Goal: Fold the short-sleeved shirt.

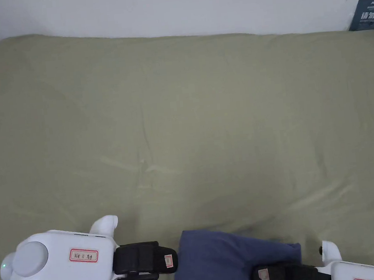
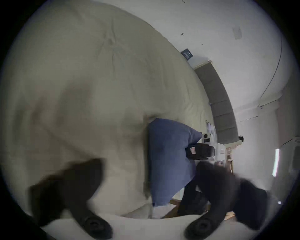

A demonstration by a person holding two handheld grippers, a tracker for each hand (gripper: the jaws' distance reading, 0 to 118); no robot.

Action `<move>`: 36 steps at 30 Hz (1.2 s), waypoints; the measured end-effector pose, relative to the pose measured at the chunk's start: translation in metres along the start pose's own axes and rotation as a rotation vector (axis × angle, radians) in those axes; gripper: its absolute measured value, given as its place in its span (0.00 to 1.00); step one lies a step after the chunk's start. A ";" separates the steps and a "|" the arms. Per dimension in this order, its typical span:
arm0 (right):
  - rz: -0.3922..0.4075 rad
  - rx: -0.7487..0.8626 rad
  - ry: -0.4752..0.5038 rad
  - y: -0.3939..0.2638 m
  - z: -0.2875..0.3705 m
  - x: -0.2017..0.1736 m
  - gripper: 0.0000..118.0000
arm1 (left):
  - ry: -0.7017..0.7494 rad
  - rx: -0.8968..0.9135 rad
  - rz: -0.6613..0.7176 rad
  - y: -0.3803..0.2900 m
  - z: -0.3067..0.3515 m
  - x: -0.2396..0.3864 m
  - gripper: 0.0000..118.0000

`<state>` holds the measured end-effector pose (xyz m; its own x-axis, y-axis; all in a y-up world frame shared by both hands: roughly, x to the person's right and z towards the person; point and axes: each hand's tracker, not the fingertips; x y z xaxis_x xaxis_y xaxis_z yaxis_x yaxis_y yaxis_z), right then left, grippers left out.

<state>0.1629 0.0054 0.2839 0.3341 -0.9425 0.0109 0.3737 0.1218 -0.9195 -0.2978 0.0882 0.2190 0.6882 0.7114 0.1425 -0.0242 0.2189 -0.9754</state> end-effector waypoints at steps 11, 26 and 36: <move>-0.015 -0.004 -0.006 0.001 0.003 -0.004 0.00 | -0.304 -0.070 0.107 0.009 -0.067 0.007 0.92; 0.292 0.097 -0.145 -0.005 0.038 -0.103 0.00 | 0.075 0.104 0.042 0.060 0.114 -0.040 0.18; 0.310 0.154 -0.213 0.014 0.007 -0.113 0.00 | 0.391 0.106 0.093 0.142 0.276 -0.152 0.18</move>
<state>0.1366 0.1158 0.2731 0.6174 -0.7699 -0.1617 0.3466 0.4507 -0.8226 -0.6058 0.1951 0.1048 0.9027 0.4284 -0.0396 -0.1595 0.2479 -0.9556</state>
